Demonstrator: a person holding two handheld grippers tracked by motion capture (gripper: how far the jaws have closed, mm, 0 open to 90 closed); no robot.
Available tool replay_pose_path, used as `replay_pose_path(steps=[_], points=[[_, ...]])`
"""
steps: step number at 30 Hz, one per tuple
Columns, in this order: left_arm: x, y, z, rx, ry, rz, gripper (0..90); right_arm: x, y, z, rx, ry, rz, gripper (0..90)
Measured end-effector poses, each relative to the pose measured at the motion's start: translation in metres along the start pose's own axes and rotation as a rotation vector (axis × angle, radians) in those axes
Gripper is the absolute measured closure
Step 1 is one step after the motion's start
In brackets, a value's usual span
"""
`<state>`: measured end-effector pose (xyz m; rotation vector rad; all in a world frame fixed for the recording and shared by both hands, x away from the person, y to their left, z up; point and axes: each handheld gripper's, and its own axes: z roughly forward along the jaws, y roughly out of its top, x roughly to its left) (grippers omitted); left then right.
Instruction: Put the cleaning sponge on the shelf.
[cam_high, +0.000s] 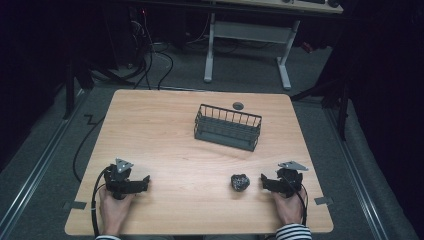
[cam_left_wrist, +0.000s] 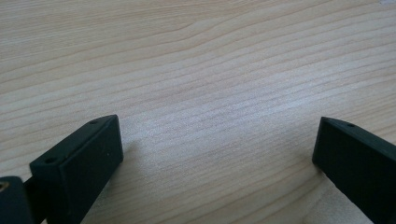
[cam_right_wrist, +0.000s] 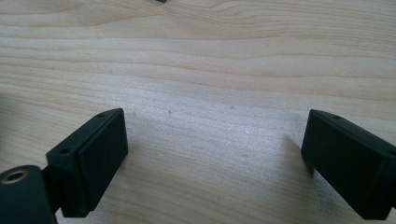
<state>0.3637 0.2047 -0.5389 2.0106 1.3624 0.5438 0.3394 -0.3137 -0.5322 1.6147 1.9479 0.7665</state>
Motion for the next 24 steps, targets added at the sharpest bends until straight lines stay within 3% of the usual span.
replay_pose_path(steps=[7, 10, 24], points=[[-0.0004, 0.0003, 0.0002, -0.002, -0.005, 0.003, 2.5, -0.0026, -0.0003, -0.0006, -0.009, 0.01, 0.002, 10.7], [-0.0005, 0.0002, 0.0, -0.003, -0.007, 0.007, 3.5, -0.0044, -0.0012, -0.0018, -0.025, -0.006, 0.011, 17.3], [-0.0005, 0.0003, -0.0002, -0.004, -0.011, 0.009, 4.4, -0.0082, 0.0009, -0.0048, -0.034, 0.007, -0.003, 34.4]])
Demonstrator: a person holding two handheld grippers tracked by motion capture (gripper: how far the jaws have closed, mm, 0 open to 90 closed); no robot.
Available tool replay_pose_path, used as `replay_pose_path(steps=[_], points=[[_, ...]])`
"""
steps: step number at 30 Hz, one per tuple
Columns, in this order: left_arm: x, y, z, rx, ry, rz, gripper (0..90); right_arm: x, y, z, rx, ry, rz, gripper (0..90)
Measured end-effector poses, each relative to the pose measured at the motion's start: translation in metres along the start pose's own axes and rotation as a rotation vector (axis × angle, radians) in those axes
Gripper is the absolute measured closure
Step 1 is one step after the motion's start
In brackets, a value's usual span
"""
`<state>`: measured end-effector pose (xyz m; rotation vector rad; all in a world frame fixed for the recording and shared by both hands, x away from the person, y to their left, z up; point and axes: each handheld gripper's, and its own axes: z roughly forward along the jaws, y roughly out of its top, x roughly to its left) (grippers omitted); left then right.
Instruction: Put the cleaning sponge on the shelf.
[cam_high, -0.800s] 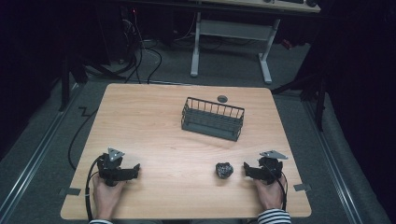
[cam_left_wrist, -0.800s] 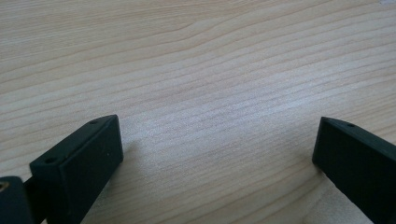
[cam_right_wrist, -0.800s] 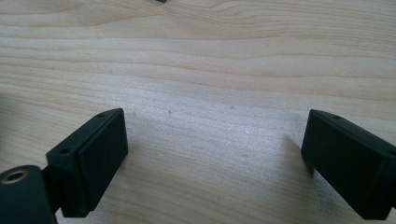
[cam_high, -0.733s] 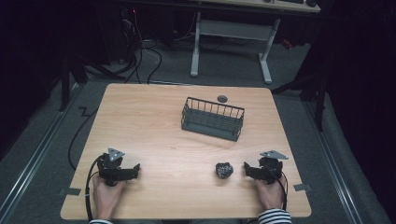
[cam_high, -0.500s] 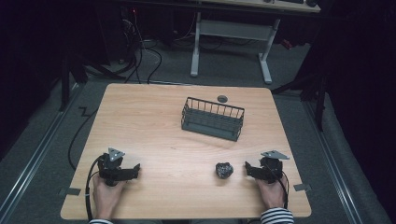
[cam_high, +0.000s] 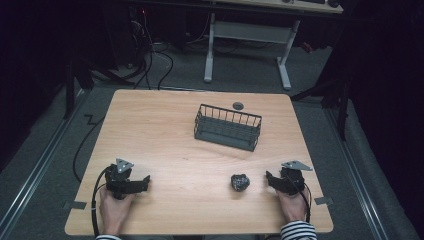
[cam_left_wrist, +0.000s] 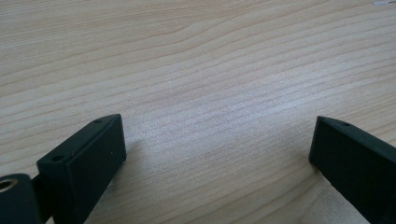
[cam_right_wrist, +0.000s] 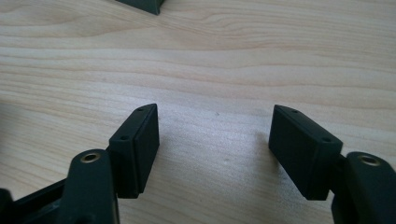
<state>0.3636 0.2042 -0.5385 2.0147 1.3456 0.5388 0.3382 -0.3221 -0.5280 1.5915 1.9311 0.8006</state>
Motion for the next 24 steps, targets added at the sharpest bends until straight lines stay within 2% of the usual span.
replay_pose_path(steps=[3, 4, 9, 14, 16, 24], points=[[0.0, 0.0, 0.0, -0.001, 0.0, 0.0, 4.6, 0.002, 0.001, -0.003, -0.008, 0.0, -0.019, 38.0], [0.0, 0.0, 0.0, -0.001, -0.001, 0.001, 4.7, 0.004, 0.002, -0.006, -0.027, 0.002, -0.03, 39.8], [0.0, 0.0, 0.0, -0.003, -0.001, 0.001, 5.5, 0.002, 0.003, -0.01, -0.035, 0.025, -0.012, 40.0], [0.0, 0.0, 0.0, -0.007, -0.001, 0.001, 6.2, 0.003, 0.016, -0.018, -0.056, 0.06, -0.023, 41.5], [0.0, 0.0, 0.0, -0.007, -0.001, 0.001, 6.3, 0.004, 0.021, -0.019, -0.063, 0.059, -0.034, 42.2], [0.0, 0.0, -0.001, -0.011, -0.001, 0.001, 7.7, 0.004, 0.044, -0.023, -0.076, 0.11, -0.014, 44.8]])
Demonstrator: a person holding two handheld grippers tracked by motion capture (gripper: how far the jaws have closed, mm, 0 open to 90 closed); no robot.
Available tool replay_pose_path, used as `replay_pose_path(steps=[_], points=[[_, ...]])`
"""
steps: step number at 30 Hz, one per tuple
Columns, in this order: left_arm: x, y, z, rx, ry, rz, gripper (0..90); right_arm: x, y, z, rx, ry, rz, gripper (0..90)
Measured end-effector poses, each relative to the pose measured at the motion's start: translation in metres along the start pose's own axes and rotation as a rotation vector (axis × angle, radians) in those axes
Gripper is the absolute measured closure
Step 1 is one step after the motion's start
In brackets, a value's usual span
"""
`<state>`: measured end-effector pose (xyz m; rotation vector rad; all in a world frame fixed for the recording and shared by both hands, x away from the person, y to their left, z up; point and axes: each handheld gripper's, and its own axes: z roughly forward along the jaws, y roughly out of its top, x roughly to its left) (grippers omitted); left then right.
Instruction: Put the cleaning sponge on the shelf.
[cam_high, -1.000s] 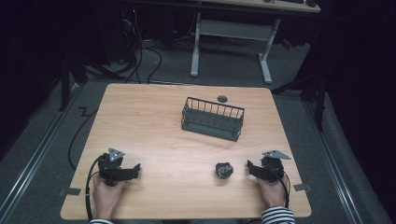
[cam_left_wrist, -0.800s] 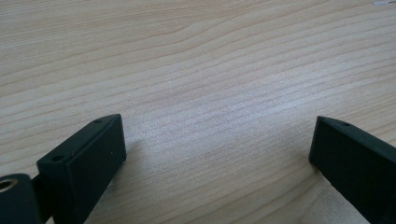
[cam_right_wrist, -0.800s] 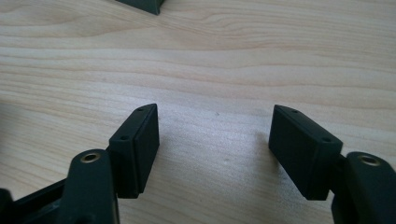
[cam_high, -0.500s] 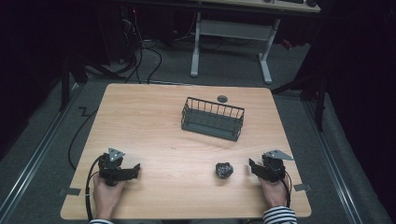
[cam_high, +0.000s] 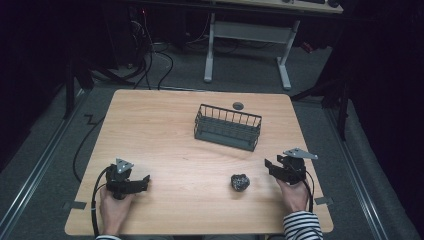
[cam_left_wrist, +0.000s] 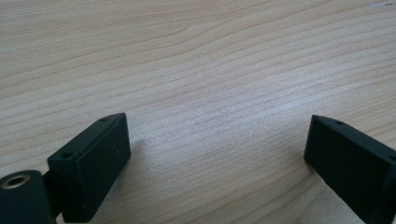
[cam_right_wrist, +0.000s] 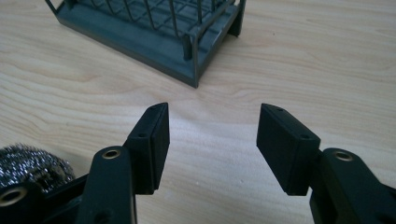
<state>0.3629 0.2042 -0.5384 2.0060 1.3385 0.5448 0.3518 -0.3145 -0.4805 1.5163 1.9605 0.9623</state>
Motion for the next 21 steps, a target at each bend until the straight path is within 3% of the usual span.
replay_pose_path(steps=[11, 12, 14, 21], points=[[0.0, 0.0, 0.0, -0.001, 0.0, -0.001, 7.9, 0.0, 0.031, -0.002, -0.028, 0.052, 0.0, 49.5], [0.0, 0.0, 0.0, -0.001, 0.001, -0.002, 8.0, 0.002, 0.038, -0.003, -0.028, 0.047, -0.025, 50.9], [0.0, 0.0, 0.0, -0.003, 0.003, -0.003, 9.4, 0.002, 0.045, -0.002, -0.029, 0.053, -0.028, 51.5], [0.0, 0.0, -0.001, -0.004, 0.005, -0.006, 9.9, 0.0, 0.065, 0.002, -0.046, 0.069, -0.012, 51.9]])
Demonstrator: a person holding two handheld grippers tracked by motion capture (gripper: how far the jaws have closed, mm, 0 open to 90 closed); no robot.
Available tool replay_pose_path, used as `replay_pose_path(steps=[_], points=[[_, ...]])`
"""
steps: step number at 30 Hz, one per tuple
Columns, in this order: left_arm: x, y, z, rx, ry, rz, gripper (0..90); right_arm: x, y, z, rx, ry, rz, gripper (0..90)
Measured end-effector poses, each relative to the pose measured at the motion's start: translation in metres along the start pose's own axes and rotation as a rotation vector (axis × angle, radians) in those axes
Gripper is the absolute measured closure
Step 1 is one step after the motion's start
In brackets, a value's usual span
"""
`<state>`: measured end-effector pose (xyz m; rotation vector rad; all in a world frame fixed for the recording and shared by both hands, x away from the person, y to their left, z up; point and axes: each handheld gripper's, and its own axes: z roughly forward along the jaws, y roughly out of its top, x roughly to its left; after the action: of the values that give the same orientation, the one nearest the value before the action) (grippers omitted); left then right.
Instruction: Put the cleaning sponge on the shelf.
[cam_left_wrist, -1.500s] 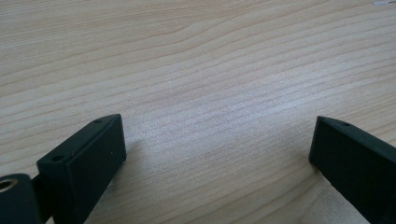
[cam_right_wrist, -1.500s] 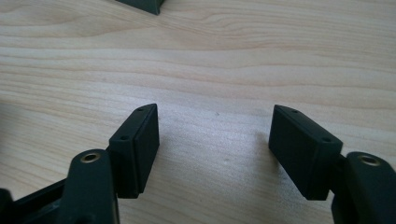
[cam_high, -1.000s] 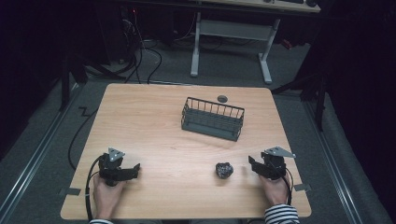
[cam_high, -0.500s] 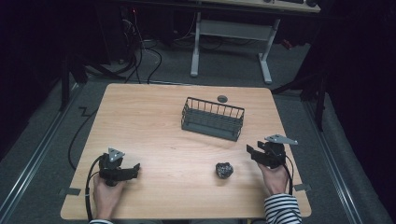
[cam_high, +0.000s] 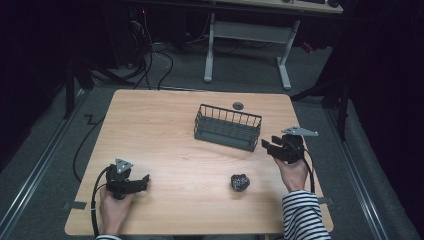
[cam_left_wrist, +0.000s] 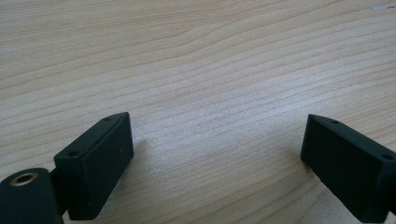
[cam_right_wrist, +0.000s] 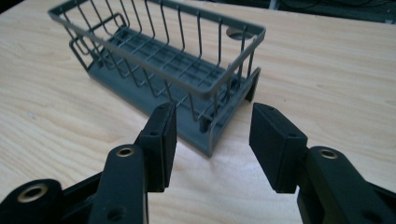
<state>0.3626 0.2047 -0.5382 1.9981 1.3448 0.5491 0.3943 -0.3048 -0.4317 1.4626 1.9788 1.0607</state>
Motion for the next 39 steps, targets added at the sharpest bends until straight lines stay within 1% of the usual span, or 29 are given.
replay_pose_path(steps=[2, 5, 9, 12, 15, 18, 20, 23, 25, 26, 27, 28, 29, 31, 32, 33, 35, 38, 39], points=[[0.0, 0.0, 0.0, 0.0, 0.0, 0.0, 9.9, -0.001, 0.005, 0.001, -0.006, -0.009, -0.006, 51.9], [0.0, 0.0, 0.0, 0.0, 0.0, 0.0, 9.9, -0.003, 0.014, 0.005, 0.003, -0.007, 0.006, 51.4], [0.0, 0.0, 0.0, 0.0, 0.0, 0.0, 9.9, -0.005, 0.018, 0.008, 0.005, -0.006, 0.011, 50.8], [0.0, 0.0, 0.0, 0.0, 0.0, 0.0, 9.9, -0.007, 0.026, 0.013, 0.009, -0.009, 0.02, 50.2], [0.0, 0.0, 0.0, 0.0, 0.001, 0.0, 9.9, -0.007, 0.036, 0.017, 0.01, -0.013, 0.019, 49.2], [0.0, 0.0, 0.0, 0.0, 0.001, 0.0, 9.9, -0.007, 0.04, 0.02, 0.01, -0.012, 0.024, 48.4], [0.0, 0.0, 0.0, 0.0, 0.001, 0.0, 9.9, -0.007, 0.043, 0.025, 0.024, -0.012, 0.03, 48.2], [0.0, 0.0, 0.0, 0.0, 0.001, -0.001, 9.9, -0.006, 0.045, 0.032, 0.045, -0.015, 0.028, 48.2], [0.0, 0.0, 0.0, 0.0, 0.001, 0.0, 9.9, -0.006, 0.047, 0.04, 0.061, -0.023, 0.033, 47.7], [0.0, 0.0, 0.0, 0.0, 0.001, 0.0, 9.9, -0.006, 0.047, 0.04, 0.061, -0.023, 0.033, 47.7], [0.0, 0.0, 0.0, 0.0, 0.001, -0.001, 9.9, -0.006, 0.047, 0.046, 0.071, -0.032, 0.042, 47.6], [0.0, 0.0, 0.0, 0.0, 0.001, -0.001, 9.9, -0.006, 0.047, 0.046, 0.071, -0.032, 0.042, 47.6], [0.0, 0.0, 0.0, 0.0, 0.001, -0.001, 9.9, -0.008, 0.046, 0.052, 0.082, -0.04, 0.062, 47.5], [0.0, 0.0, 0.0, 0.0, 0.001, -0.001, 9.9, -0.009, 0.045, 0.055, 0.088, -0.041, 0.063, 47.4], [0.0, 0.0, 0.0, 0.0, 0.002, -0.001, 9.9, -0.01, 0.044, 0.059, 0.101, -0.047, 0.072, 47.4], [0.0, 0.0, 0.0, 0.0, 0.002, -0.001, 9.9, -0.012, 0.042, 0.064, 0.114, -0.038, 0.079, 47.5], [0.0, 0.0, 0.0, 0.0, 0.002, -0.002, 10.0, -0.011, 0.042, 0.067, 0.12, -0.042, 0.071, 47.9], [0.0, 0.0, 0.0, 0.0, 0.002, -0.002, 10.0, -0.01, 0.041, 0.07, 0.13, -0.042, 0.082, 48.4], [0.0, 0.0, 0.0, 0.0, 0.002, -0.002, 10.0, -0.01, 0.04, 0.072, 0.127, -0.04, 0.079, 49.3]])
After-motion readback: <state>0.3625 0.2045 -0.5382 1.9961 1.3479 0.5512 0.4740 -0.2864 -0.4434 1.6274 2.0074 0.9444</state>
